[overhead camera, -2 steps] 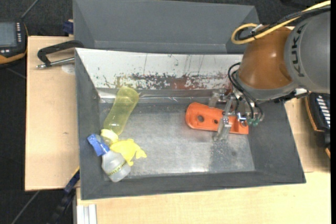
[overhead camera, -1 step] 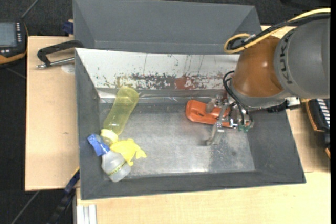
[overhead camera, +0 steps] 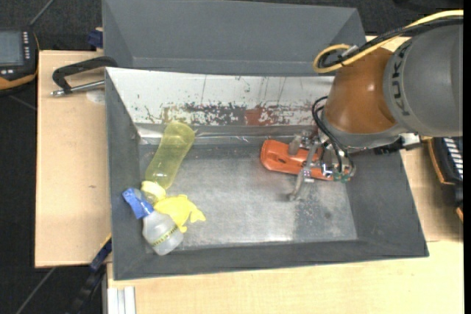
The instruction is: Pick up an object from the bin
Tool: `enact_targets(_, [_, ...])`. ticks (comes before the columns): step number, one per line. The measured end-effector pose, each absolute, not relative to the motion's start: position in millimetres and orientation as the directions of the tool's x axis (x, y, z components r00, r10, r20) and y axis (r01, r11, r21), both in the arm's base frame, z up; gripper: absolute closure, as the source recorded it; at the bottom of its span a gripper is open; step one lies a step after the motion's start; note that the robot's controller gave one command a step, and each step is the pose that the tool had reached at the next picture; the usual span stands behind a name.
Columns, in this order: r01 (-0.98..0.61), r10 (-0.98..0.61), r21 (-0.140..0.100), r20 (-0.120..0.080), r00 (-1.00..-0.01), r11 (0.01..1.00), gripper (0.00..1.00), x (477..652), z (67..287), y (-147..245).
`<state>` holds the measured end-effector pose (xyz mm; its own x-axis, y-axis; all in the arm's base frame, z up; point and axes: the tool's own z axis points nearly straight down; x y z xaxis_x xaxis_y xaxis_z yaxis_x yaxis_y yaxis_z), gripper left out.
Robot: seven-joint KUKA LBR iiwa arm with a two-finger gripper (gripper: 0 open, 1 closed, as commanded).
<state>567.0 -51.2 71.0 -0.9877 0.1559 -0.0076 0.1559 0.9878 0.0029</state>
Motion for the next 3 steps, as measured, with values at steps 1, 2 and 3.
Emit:
enact_targets(1, [0.162, 0.162, 0.003, -0.006, -0.987, 0.987, 0.00, 565.5, 70.4, -51.4])
enact_targets(2, [0.155, 0.155, 0.004, -0.011, -0.988, 0.988, 1.00, 568.2, 71.8, -50.4])
enact_targets(3, [0.154, 0.154, 0.004, -0.011, -0.988, 0.988, 1.00, 568.2, 71.8, -50.4])
